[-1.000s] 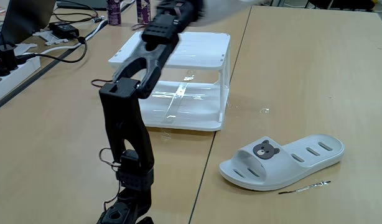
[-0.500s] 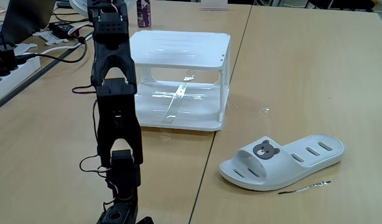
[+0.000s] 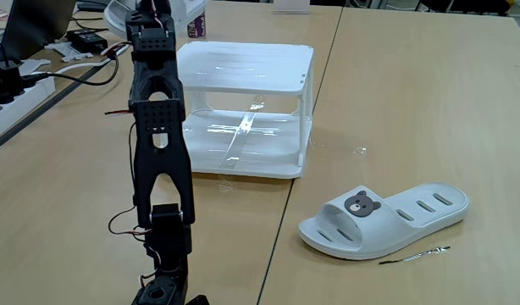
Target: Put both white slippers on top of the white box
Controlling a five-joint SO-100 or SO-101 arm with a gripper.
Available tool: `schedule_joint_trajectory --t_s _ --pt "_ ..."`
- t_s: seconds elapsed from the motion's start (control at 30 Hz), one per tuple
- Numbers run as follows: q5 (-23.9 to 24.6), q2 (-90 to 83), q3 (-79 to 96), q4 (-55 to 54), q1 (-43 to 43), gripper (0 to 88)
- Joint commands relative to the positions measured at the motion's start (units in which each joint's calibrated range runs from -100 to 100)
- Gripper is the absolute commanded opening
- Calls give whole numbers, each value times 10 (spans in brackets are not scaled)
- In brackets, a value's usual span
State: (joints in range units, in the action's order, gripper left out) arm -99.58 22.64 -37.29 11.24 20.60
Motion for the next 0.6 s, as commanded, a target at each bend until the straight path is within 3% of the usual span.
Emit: schedule_joint_trajectory --t_s 0.0,0.57 --pt "-4 48 -169 -2 -26 8" --pt "-4 159 -227 -4 -44 8"
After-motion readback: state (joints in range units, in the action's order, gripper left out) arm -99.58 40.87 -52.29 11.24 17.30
